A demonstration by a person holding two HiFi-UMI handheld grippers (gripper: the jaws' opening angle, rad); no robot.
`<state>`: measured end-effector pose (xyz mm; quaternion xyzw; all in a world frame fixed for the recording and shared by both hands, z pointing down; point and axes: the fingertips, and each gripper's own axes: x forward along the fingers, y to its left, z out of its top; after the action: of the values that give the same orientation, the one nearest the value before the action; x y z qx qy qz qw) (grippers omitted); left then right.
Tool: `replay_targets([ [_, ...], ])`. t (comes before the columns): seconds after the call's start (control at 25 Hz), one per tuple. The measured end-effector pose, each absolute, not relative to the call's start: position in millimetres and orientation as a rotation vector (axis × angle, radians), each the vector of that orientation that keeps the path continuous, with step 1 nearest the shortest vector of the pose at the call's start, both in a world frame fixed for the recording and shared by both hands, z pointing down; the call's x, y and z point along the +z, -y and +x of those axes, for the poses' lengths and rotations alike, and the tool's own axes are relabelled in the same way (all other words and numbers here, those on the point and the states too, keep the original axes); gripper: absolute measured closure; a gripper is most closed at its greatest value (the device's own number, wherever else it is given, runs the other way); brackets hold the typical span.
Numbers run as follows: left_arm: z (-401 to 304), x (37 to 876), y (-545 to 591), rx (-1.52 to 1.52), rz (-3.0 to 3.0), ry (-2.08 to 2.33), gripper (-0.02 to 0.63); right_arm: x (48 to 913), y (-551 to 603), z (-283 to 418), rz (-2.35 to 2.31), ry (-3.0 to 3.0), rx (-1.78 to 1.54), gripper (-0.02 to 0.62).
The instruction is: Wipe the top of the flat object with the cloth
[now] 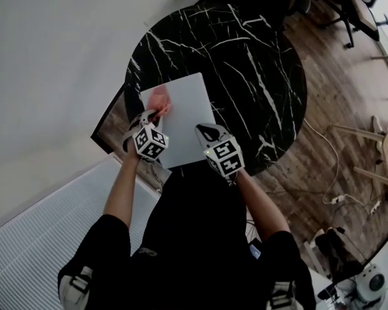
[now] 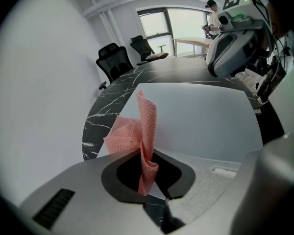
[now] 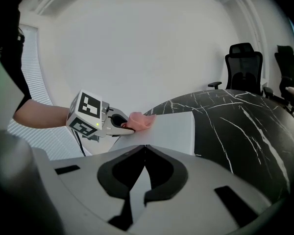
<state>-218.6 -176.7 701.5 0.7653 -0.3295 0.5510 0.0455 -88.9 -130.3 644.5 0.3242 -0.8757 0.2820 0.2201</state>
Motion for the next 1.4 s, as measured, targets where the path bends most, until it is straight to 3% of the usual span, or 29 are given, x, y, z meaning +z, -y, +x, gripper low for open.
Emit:
replay_targets([
  [1.4, -177.7, 696.4, 66.3, 1.591, 2.26, 0.984, 0.583, 622.0, 72.4, -82.9, 0.741, 2.473, 0.68, 0.6],
])
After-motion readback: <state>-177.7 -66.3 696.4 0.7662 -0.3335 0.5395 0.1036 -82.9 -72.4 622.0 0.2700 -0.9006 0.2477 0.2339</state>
